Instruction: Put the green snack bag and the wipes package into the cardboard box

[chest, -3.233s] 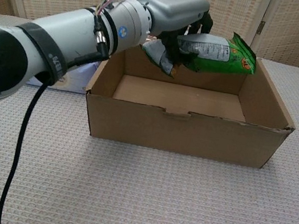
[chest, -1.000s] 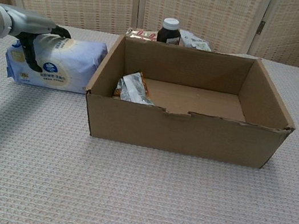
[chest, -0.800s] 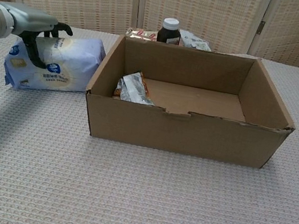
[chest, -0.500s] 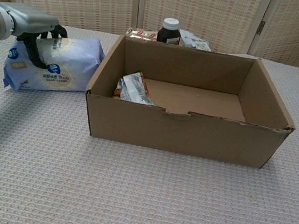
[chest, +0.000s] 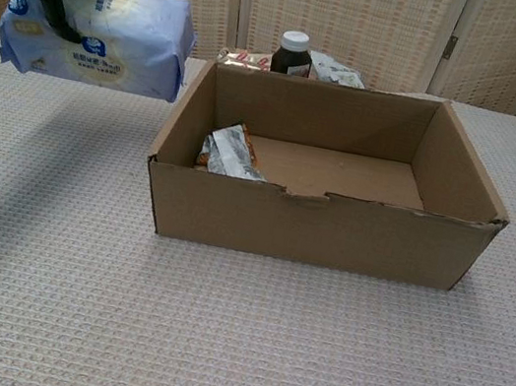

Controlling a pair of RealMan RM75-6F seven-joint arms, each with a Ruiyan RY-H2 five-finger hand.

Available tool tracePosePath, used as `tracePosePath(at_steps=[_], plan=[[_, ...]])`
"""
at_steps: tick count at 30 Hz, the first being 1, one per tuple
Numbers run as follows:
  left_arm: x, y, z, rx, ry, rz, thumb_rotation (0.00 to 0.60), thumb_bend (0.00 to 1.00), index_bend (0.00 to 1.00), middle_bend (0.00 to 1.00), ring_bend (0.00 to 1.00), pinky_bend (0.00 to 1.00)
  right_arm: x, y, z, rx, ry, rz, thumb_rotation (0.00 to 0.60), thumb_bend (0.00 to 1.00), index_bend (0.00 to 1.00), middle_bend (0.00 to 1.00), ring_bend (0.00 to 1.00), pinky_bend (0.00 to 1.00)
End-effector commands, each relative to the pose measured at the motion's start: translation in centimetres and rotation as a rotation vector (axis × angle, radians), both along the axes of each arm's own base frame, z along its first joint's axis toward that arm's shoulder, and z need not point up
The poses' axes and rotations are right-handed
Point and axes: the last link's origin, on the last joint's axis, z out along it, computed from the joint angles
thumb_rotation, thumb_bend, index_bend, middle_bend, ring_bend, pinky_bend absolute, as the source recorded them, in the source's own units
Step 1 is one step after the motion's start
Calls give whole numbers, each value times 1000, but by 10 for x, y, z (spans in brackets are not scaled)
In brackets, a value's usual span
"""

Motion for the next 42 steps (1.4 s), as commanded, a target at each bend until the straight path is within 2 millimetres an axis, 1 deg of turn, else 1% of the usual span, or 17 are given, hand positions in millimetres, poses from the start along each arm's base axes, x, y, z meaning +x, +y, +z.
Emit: tracePosePath(at_steps=[1, 3, 7, 8, 9, 13, 16, 20, 24, 27, 31, 35, 38, 40, 41, 42], plan=[[22, 0, 13, 19, 45, -48, 600, 429, 764, 913, 797, 863, 0, 1, 1, -2, -3, 4, 600, 141, 139, 77, 0, 15], [33, 0, 19, 28, 70, -66, 600, 428, 768, 915, 799, 864, 0, 1, 2, -3, -5, 7, 600, 141, 139, 77, 0, 15], [38, 0, 20, 28, 73, -72, 600, 429, 771, 918, 801, 865, 1, 1, 2, -3, -7, 8, 600, 141, 139, 77, 0, 15], [56, -1, 23, 36, 89, -123, 600, 429, 773, 920, 803, 866, 1, 1, 3, -7, -10, 11, 600, 141, 139, 77, 0, 15], [67, -3, 23, 38, 96, -148, 600, 429, 775, 923, 804, 866, 1, 1, 4, -8, -12, 12, 600, 141, 139, 77, 0, 15], [94, -10, 22, 42, 99, -200, 600, 430, 778, 928, 808, 869, 1, 1, 6, -7, -17, 14, 600, 141, 139, 77, 0, 15], [117, -16, 15, 26, 28, -226, 600, 430, 779, 929, 809, 870, 1, 1, 7, -8, -19, 15, 600, 142, 139, 77, 0, 15], [146, -29, -2, -44, -86, -229, 600, 430, 781, 935, 817, 892, 1, 2, 8, -6, -21, 19, 600, 142, 139, 77, 0, 15], [176, -43, -29, -121, -194, -230, 600, 433, 782, 937, 820, 900, 2, 3, 8, -3, -25, 26, 600, 141, 139, 77, 0, 15], [192, -53, -52, -177, -248, -225, 600, 444, 782, 937, 821, 901, 1, 4, 8, -1, -27, 25, 600, 142, 139, 77, 0, 15], [209, -55, -77, -208, -280, -229, 600, 455, 783, 937, 820, 906, 1, 5, 10, -7, -31, 27, 600, 141, 139, 77, 0, 15], [222, -57, -97, -211, -323, -247, 600, 453, 784, 938, 821, 907, 1, 5, 12, -13, -34, 25, 600, 141, 139, 77, 0, 15], [224, -57, -111, -202, -350, -254, 600, 454, 784, 939, 820, 906, 0, 5, 14, -14, -35, 22, 600, 141, 139, 77, 0, 15], [222, -55, -118, -185, -355, -256, 600, 451, 770, 929, 815, 902, 0, 5, 15, -16, -37, 21, 600, 141, 139, 77, 0, 15], [218, -54, -122, -181, -343, -255, 600, 433, 725, 891, 786, 878, 0, 6, 16, -19, -37, 22, 600, 141, 139, 77, 0, 15], [214, -53, -125, -188, -325, -252, 600, 392, 634, 804, 715, 815, 0, 6, 16, -21, -37, 24, 600, 142, 139, 77, 0, 15]])
